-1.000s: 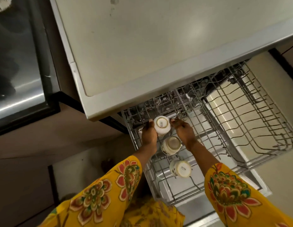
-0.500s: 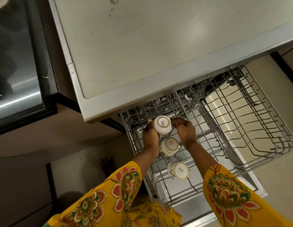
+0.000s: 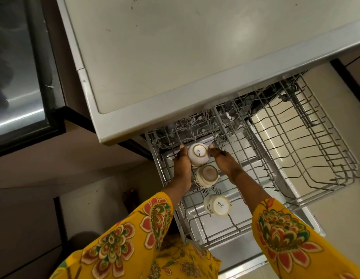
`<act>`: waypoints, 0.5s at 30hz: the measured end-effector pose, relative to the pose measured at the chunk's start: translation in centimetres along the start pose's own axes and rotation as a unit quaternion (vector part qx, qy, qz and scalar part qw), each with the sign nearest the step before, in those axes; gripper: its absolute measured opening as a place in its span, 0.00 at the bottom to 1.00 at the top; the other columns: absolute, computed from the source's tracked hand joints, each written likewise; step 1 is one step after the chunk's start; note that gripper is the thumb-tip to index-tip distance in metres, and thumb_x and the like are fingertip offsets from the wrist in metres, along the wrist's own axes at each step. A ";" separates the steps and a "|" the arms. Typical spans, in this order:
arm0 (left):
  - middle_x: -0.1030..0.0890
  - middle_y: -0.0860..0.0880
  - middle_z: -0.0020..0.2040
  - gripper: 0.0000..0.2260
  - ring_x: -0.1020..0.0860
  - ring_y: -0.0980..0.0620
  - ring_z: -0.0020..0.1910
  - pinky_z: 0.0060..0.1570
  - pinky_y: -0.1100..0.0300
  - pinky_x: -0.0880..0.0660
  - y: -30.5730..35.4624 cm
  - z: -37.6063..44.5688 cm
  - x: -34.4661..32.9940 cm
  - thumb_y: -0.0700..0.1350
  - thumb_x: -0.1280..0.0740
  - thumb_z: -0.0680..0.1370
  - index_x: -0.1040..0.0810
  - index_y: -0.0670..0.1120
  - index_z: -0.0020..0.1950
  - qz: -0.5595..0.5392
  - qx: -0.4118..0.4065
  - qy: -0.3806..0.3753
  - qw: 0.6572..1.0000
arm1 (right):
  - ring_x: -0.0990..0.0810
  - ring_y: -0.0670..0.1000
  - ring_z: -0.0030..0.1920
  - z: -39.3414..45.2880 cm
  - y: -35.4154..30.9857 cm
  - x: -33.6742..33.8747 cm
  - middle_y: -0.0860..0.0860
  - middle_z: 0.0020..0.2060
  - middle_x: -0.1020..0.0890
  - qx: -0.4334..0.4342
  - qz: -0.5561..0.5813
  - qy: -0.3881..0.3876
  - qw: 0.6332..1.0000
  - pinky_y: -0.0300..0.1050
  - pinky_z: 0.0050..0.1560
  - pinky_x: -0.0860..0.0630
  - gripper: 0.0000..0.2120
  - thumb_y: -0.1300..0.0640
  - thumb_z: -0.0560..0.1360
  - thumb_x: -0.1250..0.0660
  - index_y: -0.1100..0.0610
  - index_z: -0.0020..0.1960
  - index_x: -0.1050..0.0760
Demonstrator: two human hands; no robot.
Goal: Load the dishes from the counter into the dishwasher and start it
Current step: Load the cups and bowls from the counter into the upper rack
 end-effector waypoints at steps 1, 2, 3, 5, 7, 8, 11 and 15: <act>0.23 0.41 0.63 0.22 0.26 0.45 0.63 0.60 0.54 0.29 0.2 -0.1 0.0 0.54 0.46 0.82 0.28 0.41 0.66 0.001 0.000 -0.006 1.000 | 0.30 0.58 0.66 -0.1 -0.2 -0.1 0.58 0.65 0.26 0.004 -0.004 -0.001 1.000 0.47 0.62 0.35 0.25 0.39 0.79 0.46 0.54 0.66 0.27; 0.24 0.40 0.64 0.23 0.26 0.44 0.64 0.61 0.54 0.30 0.4 -0.4 0.2 0.55 0.47 0.82 0.28 0.40 0.67 0.000 0.001 -0.009 1.000 | 0.31 0.58 0.67 -0.2 -0.4 -0.1 0.57 0.66 0.27 0.011 -0.006 0.003 1.000 0.48 0.63 0.35 0.25 0.40 0.79 0.46 0.54 0.66 0.27; 0.25 0.38 0.66 0.24 0.28 0.42 0.65 0.62 0.53 0.31 0.6 -0.6 0.3 0.56 0.47 0.82 0.29 0.39 0.68 0.000 0.002 -0.012 1.000 | 0.31 0.58 0.67 -0.5 -0.7 0.1 0.57 0.66 0.27 0.020 -0.006 0.016 1.000 0.48 0.64 0.35 0.24 0.40 0.79 0.47 0.54 0.66 0.28; 0.33 0.34 0.70 0.26 0.34 0.36 0.69 0.68 0.46 0.36 1.0 -1.1 0.7 0.57 0.47 0.82 0.33 0.38 0.70 -0.004 -0.001 -0.021 1.000 | 0.30 0.58 0.66 -1.0 -1.1 0.8 0.57 0.64 0.25 0.035 0.008 0.062 0.997 0.48 0.62 0.34 0.23 0.41 0.80 0.47 0.55 0.65 0.27; 0.31 0.38 0.71 0.26 0.33 0.38 0.69 0.71 0.43 0.38 1.5 -2.0 1.1 0.59 0.47 0.81 0.32 0.43 0.72 -0.001 -0.004 -0.027 1.000 | 0.28 0.59 0.64 -1.7 -1.3 1.2 0.57 0.62 0.24 0.039 0.032 0.093 0.994 0.48 0.61 0.34 0.24 0.41 0.79 0.47 0.57 0.63 0.26; 0.30 0.42 0.70 0.26 0.32 0.41 0.68 0.71 0.44 0.38 1.8 -2.6 1.3 0.60 0.46 0.80 0.31 0.46 0.71 -0.002 -0.006 -0.032 0.999 | 0.28 0.58 0.64 -2.2 -1.4 1.2 0.57 0.61 0.23 0.039 0.039 0.096 0.994 0.48 0.61 0.34 0.25 0.40 0.79 0.46 0.57 0.63 0.25; 0.31 0.41 0.71 0.22 0.34 0.42 0.70 0.71 0.46 0.41 2.9 -4.3 2.4 0.56 0.45 0.81 0.29 0.45 0.69 -0.026 -0.019 -0.027 0.999 | 0.27 0.58 0.62 -4.2 -2.4 0.3 0.57 0.61 0.22 0.040 0.061 0.085 0.994 0.51 0.64 0.32 0.26 0.39 0.78 0.44 0.58 0.62 0.24; 0.28 0.45 0.69 0.21 0.32 0.46 0.69 0.69 0.51 0.38 5.0 -7.6 3.9 0.55 0.49 0.83 0.29 0.45 0.68 -0.046 -0.052 -0.044 0.997 | 0.24 0.55 0.57 -7.8 -4.6 -2.1 0.54 0.53 0.20 0.072 0.062 0.050 0.994 0.47 0.60 0.31 0.24 0.40 0.78 0.43 0.59 0.58 0.23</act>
Point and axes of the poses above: each hand's wrist, its own z-axis towards the middle knuckle, its own x-axis out of the back of the hand, y = z × x, the point moved 8 cm from there along z, towards the middle knuckle
